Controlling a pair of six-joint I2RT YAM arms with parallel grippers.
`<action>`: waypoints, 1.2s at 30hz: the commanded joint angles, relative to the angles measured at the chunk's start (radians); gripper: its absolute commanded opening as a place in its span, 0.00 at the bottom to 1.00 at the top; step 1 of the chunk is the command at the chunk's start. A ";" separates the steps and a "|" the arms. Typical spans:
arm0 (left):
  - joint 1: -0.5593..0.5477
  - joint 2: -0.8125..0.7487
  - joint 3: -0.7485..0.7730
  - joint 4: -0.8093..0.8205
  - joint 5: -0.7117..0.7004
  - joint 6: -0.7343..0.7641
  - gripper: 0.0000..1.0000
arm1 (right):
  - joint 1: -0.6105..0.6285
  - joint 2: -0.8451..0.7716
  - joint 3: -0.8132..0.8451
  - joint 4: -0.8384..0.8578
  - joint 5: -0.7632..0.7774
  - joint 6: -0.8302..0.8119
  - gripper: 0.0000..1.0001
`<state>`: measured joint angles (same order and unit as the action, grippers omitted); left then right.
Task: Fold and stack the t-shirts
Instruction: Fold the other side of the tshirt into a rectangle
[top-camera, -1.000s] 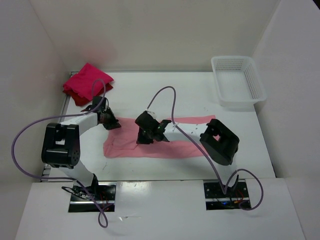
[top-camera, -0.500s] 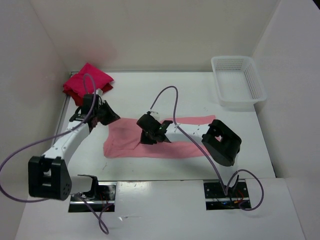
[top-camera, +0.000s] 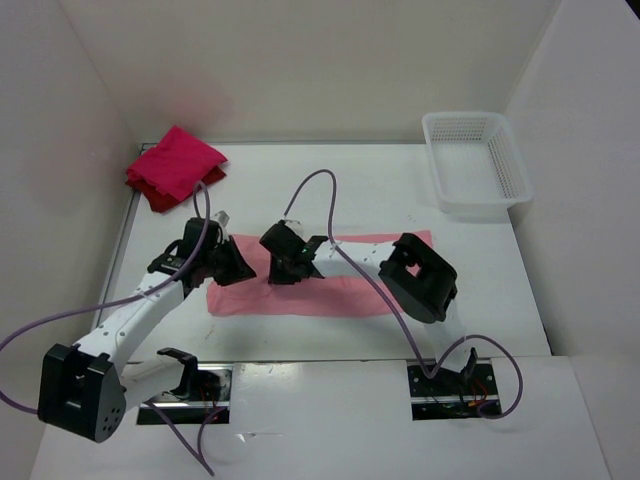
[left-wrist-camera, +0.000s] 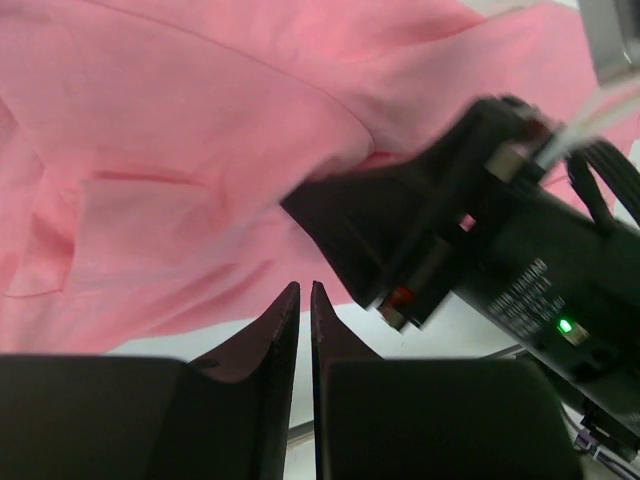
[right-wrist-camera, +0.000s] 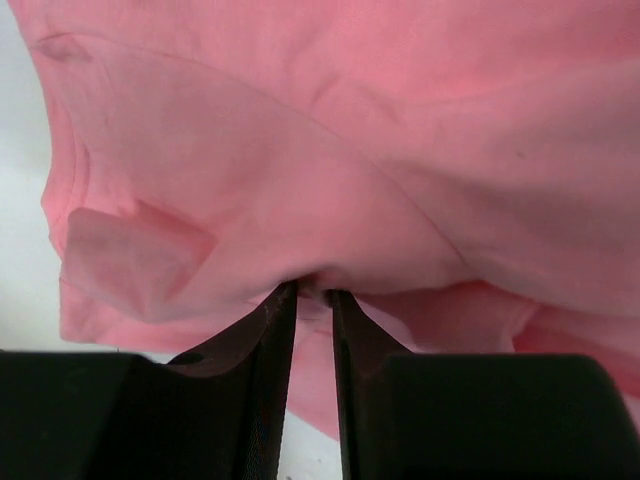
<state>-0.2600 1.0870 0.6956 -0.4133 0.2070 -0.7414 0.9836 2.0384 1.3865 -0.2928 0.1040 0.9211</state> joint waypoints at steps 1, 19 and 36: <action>-0.016 -0.027 -0.002 -0.007 -0.020 -0.018 0.15 | -0.005 0.040 0.077 -0.017 0.000 -0.030 0.26; -0.128 0.082 -0.030 0.086 -0.157 -0.062 0.49 | -0.129 0.120 0.264 -0.112 -0.164 -0.110 0.13; -0.117 0.347 0.117 0.182 -0.244 -0.023 0.48 | -0.129 -0.081 0.022 -0.019 -0.148 -0.042 0.14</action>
<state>-0.3862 1.4139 0.7578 -0.2848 -0.0002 -0.7845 0.8482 2.0434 1.4662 -0.3851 -0.0566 0.8379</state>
